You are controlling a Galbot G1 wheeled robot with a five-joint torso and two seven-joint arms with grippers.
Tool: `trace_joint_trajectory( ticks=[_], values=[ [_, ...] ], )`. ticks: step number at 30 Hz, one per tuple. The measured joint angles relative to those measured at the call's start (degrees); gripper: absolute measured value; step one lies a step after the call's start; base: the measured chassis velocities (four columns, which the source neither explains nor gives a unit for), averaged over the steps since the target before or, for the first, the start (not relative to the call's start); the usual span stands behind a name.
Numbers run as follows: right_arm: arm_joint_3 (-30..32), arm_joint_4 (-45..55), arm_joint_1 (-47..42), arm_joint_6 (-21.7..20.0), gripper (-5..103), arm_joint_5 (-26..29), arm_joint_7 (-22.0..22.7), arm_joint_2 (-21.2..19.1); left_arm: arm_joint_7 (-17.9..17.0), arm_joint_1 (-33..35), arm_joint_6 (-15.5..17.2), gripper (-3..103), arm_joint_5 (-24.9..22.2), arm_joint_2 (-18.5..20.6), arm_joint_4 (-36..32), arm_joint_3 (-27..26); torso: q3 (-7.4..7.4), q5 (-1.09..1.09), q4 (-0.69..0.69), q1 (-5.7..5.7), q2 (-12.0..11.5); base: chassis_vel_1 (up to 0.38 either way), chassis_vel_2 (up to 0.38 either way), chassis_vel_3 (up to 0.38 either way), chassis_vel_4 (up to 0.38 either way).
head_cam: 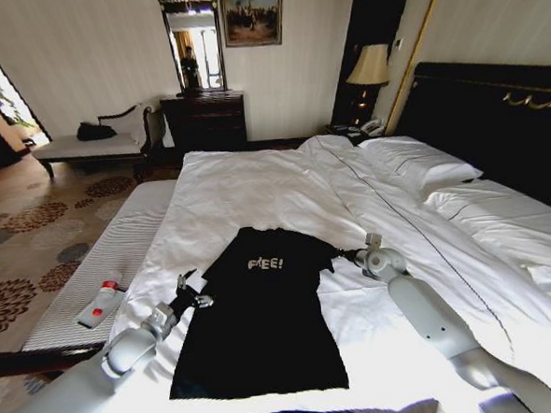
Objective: Fold the clothes on the bed.
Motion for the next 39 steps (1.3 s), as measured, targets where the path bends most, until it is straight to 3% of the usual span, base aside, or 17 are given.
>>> trace_joint_trajectory(
  ticks=[5, 14, 21, 26, 29, 33, 35, 36, 38, 39],
  values=[
    [0.00, 0.03, -0.33, -0.01, 0, -0.08, -0.03, 0.02, -0.94, -0.83, -0.96, 98, 4.65, -0.84, 1.60, 0.45, 0.00, 0.00, 0.01, 0.00, 0.00, 0.000, 0.000, 0.000, 0.000],
    [-0.09, -0.11, -0.54, -0.01, 0, -0.41, -0.09, 0.25, -2.18, -1.23, -0.15, 101, 5.67, -4.85, 4.12, 1.54, 0.00, 0.00, 0.01, 0.00, 0.00, 0.000, 0.000, 0.000, 0.000],
    [-0.52, -0.36, -0.06, -0.01, 0, -0.49, -0.08, 0.45, -3.39, -2.27, -0.13, 95, 6.89, -7.21, 6.21, 2.43, 0.00, 0.00, 0.00, 0.00, 0.00, 0.000, 0.000, 0.000, 0.000],
    [-0.51, -0.50, 0.02, -0.01, 0, -0.49, -0.09, 0.55, -4.37, -3.67, -0.99, 75, 7.62, -7.70, 7.77, 3.60, 0.00, 0.00, 0.01, 0.00, 0.00, 0.000, 0.000, 0.000, 0.000],
    [-0.41, -0.59, -0.09, -0.01, 0, -0.52, -0.16, 0.55, -4.88, -4.35, -1.34, 69, 7.70, -8.10, 8.45, 3.98, 0.00, 0.01, 0.01, 0.00, 0.00, 0.000, 0.000, 0.000, 0.000],
    [-0.32, -0.64, -0.23, -0.01, 0, -0.55, -0.24, 0.59, -5.28, -5.84, -1.67, 47, 7.74, -9.25, 10.05, 4.86, 0.00, 0.00, 0.00, 0.00, 0.00, 0.000, 0.000, 0.000, 0.000],
    [-0.30, -0.63, -0.23, -0.01, 0, -0.55, -0.25, 0.58, -5.32, -6.09, -1.69, 47, 7.72, -9.45, 10.34, 5.09, 0.00, 0.00, 0.00, 0.00, 0.00, 0.000, 0.000, 0.000, 0.000],
    [-0.30, -0.63, -0.22, 0.00, 0, -0.54, -0.26, 0.56, -5.32, -6.41, -1.76, 36, 7.72, -9.68, 10.74, 5.40, 0.00, 0.00, 0.01, 0.00, 0.00, 0.000, 0.000, 0.000, 0.000],
    [-0.30, -0.63, -0.19, 0.00, 0, -0.53, -0.27, 0.55, -5.32, -6.66, -1.78, 36, 7.74, -9.85, 11.03, 5.63, 0.00, 0.00, 0.00, 0.00, 0.00, 0.000, 0.000, 0.000, 0.000],
    [-0.30, -0.63, -0.15, 0.00, 0, -0.52, -0.27, 0.53, -5.34, -6.92, -1.79, 31, 7.74, -10.02, 11.30, 5.81, 0.00, 0.00, 0.01, 0.00, 0.00, 0.000, 0.000, 0.000, 0.000]
  ],
)
